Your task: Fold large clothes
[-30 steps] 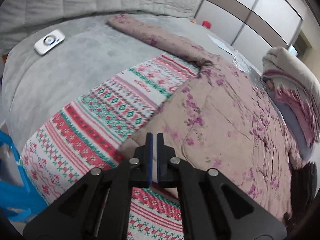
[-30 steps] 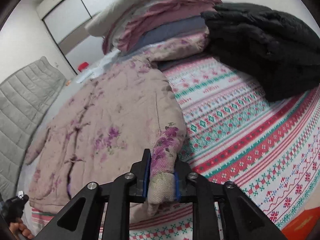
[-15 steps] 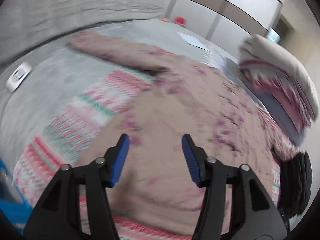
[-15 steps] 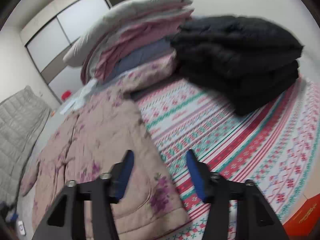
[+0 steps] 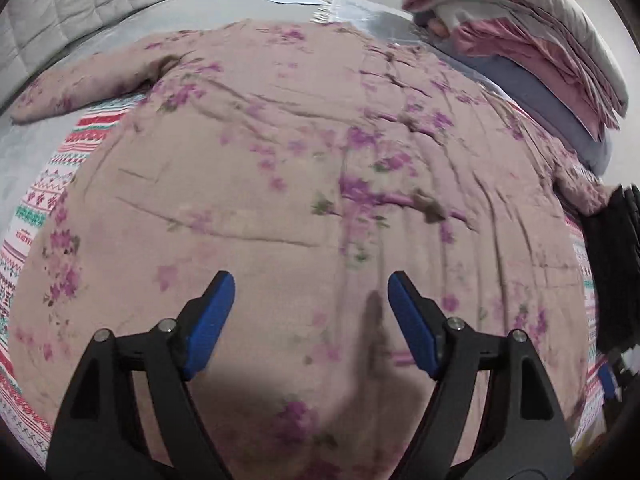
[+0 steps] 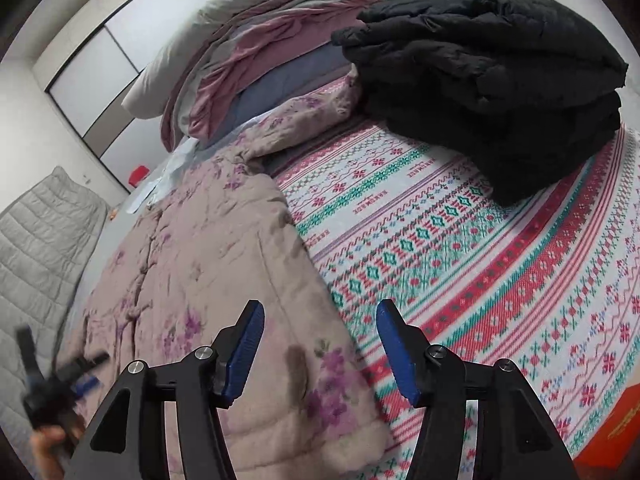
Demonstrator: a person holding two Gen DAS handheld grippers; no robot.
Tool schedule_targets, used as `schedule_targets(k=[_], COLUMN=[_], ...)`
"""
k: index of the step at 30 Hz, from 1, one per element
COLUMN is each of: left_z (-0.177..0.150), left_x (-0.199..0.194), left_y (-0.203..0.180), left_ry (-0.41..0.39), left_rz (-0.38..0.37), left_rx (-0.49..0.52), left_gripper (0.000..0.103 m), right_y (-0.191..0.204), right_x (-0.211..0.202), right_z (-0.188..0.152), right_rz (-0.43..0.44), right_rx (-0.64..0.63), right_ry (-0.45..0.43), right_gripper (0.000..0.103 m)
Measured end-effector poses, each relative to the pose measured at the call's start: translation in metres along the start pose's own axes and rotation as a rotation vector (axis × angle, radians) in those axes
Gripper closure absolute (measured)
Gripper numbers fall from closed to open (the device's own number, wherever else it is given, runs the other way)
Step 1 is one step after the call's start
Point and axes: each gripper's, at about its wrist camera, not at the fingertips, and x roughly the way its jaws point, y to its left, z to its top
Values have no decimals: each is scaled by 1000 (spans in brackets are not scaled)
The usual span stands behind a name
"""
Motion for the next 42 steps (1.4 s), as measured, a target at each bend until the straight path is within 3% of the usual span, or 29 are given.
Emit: schedule_targets(k=[4,6,9,12,17,22,24,26,29,31,33,36,39,42], left_z=[6,7,8,12,19,23,24,25,24,25,25,25,26,29], left_x=[7,10,10,13,18,22,23,24,23,23,22,22,20,18], left_y=[10,17,24,26,30,33,34,35,36,36,36,38,43,48], left_ry=[-4,9,11,7,4,6,9,12,12,12,13,13,12,11], left_rz=[39,26,2,11,32,34,33,29,24,24,23,18,11,-2], left_rx=[-27,-58,-85,-94,-108,-126,-126,-128,-140,-143,-145,-154,-169,-199], left_gripper=[24,24,24,24,24,24,24,24,24,24,24,24,24,24], right_y=[20,26,28,24,10,-6,1,12,44,65,76,73,50,56], right_x=[14,23,45,79,143,187,195,193,162,137,123,126,137,125], right_z=[42,77,130,179,232,253,257,265,274,273,272,276,282,282], right_rz=[59,75,22,-13,-132,-210,-276,-329,-412,-424,-424,-445,-439,-392], right_rx=[-67,-79,-60,-27,24,139,102,37,-117,-214,-243,-189,-38,34], right_ry=[18,-15,-72,-68,-44,-55,-55,-71,-211,-306,-343,-284,-218,-297], right_gripper=[43,36,32,32,33,39,96,97,97,98,98,98,98,98])
